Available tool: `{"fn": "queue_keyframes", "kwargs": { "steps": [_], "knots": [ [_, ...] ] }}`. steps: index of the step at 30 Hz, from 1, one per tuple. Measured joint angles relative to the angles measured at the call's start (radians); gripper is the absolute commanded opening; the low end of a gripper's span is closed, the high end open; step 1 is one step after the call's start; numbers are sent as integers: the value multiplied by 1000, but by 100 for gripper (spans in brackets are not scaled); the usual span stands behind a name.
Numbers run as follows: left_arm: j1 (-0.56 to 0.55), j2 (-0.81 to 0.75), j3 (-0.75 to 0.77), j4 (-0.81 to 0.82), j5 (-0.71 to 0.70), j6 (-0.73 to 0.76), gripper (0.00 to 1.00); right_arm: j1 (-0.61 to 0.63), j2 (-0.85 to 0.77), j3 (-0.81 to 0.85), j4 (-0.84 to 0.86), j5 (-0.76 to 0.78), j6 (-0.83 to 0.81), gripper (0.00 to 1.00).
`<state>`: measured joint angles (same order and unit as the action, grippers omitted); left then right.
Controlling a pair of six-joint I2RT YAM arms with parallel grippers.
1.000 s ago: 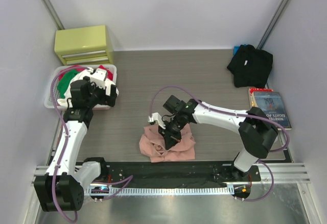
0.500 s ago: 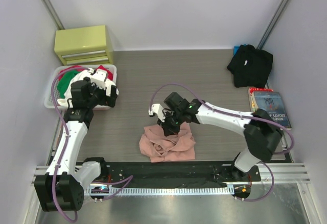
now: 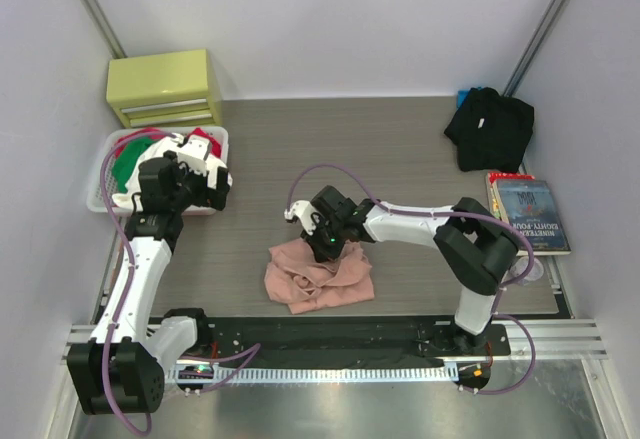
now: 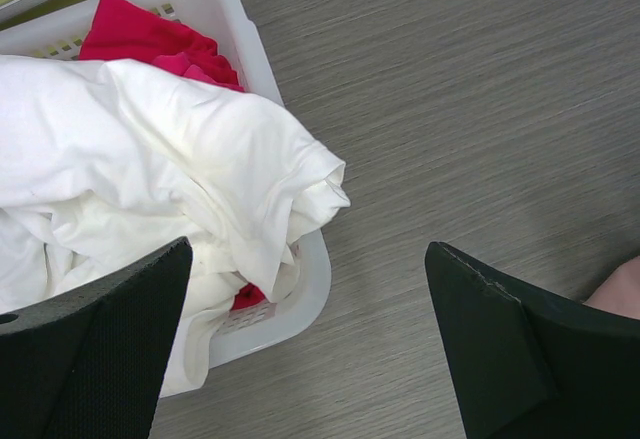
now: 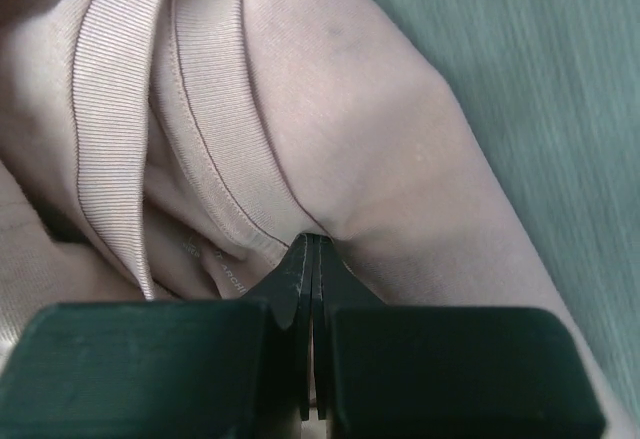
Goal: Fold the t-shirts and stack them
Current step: Fold the long partially folded tshirt into a neat square
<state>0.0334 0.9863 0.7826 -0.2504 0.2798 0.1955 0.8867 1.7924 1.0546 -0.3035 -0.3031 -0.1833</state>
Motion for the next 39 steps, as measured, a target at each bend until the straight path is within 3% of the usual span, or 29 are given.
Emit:
{"fn": "queue_keyframes", "kwargs": {
  "steps": [10, 19, 27, 28, 31, 34, 39],
  "knots": [
    [0, -7, -7, -1, 0, 0, 100, -130, 241, 282, 48, -138, 67, 1],
    [0, -7, -7, -1, 1, -2, 100, -333, 409, 528, 48, -117, 80, 1],
    [0, -6, -7, -1, 3, -3, 100, -392, 473, 624, 45, -111, 68, 1],
    [0, -6, -7, -1, 5, -3, 100, -392, 473, 624, 45, -111, 64, 6],
    [0, -6, -7, -1, 6, -3, 100, -391, 463, 607, 63, -115, 57, 50],
    [0, -6, -7, -1, 9, -3, 100, -388, 420, 539, 111, -127, 52, 61],
    [0, -5, -7, -5, 12, -3, 100, -386, 274, 347, 166, -54, 45, 62]
  ]
}}
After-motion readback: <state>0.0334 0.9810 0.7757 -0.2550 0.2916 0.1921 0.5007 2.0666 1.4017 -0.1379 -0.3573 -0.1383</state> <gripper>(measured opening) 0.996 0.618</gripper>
